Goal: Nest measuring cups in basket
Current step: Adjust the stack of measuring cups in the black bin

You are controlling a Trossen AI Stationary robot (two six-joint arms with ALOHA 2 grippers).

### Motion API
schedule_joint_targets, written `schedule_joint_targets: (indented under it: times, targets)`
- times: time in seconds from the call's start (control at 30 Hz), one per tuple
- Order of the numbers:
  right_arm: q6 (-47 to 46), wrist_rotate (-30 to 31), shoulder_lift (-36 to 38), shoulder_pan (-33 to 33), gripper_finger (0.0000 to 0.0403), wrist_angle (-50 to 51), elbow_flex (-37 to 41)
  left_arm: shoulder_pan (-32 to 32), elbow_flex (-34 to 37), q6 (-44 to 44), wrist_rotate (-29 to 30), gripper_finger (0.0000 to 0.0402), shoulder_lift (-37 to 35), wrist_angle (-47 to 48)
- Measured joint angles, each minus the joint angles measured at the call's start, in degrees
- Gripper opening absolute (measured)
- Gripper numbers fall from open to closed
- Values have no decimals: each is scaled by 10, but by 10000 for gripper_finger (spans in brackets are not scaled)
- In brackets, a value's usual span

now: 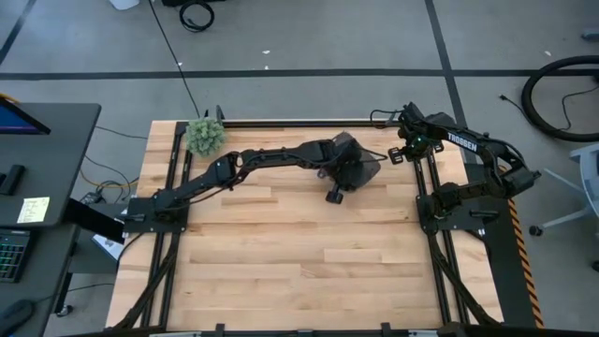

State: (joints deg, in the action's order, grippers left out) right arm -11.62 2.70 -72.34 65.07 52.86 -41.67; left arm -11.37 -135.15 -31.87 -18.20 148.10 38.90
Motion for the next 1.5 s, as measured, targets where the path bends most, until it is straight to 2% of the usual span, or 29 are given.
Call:
schedule_joint_targets:
  times: [0.13,0.4,0.9,0.97,1.03,1.13,1.23,1.37,1.5]
  targets:
    - [0,0,0,0,9,0,0,7,1,-31,4,16,-4,6]
    - [2,-4,0,0,9,1,0,7,3,-33,8,55,-3,13]
    - [10,-15,0,0,9,3,0,6,3,-87,59,61,-58,19]
    - [16,-22,1,0,9,7,-1,6,3,-90,78,61,-72,17]
    - [42,-41,5,0,9,33,-9,7,2,-88,124,61,-85,23]
    - [89,-75,17,-6,9,90,-36,0,2,-58,204,61,-101,38]
    - [106,-97,42,-22,9,127,-74,-19,2,-7,229,61,-115,80]
    - [98,-149,85,-50,9,141,-129,-49,2,95,220,60,-123,154]
    - [60,-198,112,-89,8,89,-156,-76,13,168,165,49,-124,184]
